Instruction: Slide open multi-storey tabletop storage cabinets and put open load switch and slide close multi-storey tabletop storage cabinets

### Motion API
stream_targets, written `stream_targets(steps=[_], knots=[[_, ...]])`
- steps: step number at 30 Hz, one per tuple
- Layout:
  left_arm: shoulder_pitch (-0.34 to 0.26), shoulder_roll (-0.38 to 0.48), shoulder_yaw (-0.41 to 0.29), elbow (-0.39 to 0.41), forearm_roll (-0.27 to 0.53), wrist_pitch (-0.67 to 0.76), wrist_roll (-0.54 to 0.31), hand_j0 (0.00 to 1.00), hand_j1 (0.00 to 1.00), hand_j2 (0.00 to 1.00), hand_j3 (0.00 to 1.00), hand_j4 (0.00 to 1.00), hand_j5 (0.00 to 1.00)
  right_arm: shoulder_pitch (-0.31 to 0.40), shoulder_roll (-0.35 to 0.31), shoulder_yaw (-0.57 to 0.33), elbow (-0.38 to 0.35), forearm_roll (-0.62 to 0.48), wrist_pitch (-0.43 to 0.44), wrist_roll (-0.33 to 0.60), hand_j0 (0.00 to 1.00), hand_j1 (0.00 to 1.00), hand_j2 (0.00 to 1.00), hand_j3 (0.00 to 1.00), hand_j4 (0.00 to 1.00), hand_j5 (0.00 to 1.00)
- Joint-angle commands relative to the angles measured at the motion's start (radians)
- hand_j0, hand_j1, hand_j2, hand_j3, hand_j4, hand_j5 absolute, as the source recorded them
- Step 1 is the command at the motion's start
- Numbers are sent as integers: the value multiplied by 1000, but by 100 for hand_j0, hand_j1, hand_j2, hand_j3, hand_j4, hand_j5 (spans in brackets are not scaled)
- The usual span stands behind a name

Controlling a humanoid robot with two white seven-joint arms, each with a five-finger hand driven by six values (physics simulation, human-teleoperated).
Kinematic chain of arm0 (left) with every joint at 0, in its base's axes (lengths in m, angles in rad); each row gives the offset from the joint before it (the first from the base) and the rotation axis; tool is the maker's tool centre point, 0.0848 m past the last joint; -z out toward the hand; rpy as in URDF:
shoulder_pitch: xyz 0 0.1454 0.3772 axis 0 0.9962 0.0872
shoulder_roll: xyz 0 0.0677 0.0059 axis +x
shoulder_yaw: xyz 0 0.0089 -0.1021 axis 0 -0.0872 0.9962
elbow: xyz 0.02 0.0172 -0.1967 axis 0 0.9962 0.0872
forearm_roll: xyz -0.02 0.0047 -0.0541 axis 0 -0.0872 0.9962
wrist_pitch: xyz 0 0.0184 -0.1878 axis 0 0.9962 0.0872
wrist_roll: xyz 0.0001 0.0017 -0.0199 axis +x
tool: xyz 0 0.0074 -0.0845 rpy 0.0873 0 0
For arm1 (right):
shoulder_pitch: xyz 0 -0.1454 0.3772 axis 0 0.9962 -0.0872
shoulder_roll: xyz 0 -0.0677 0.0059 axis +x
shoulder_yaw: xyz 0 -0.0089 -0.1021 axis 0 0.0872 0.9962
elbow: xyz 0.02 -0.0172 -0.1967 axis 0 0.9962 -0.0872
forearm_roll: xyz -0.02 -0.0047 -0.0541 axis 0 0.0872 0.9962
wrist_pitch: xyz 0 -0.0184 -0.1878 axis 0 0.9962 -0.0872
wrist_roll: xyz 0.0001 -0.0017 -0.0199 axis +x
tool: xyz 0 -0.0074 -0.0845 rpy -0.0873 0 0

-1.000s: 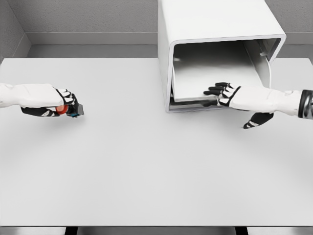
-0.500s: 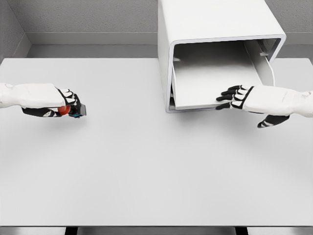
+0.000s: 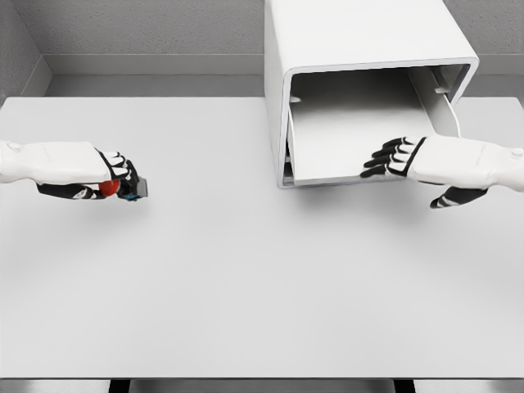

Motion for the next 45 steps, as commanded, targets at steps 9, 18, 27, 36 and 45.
stream_targets(steps=[9,18,27,36,45], knots=[[-6,9,0,-16,33,3,1,35,35,35,35,35,35,-3,11,-18,6,-20,3,0,100,100,100,100,100,100],[-48,5,4,-55,150,3,1,35,35,35,35,35,35,-3,10,-4,16,-11,32,0,100,100,100,100,100,100],[-75,-40,6,-107,225,3,1,35,35,35,35,35,35,-5,11,16,38,12,83,0,100,100,100,100,100,100],[-117,-112,7,-134,293,3,1,35,35,35,35,35,35,6,4,7,9,17,54,0,100,100,100,100,100,100],[-126,-106,7,-164,346,3,1,35,35,35,35,35,35,44,-36,-44,-11,12,25,0,100,100,100,100,100,100]])
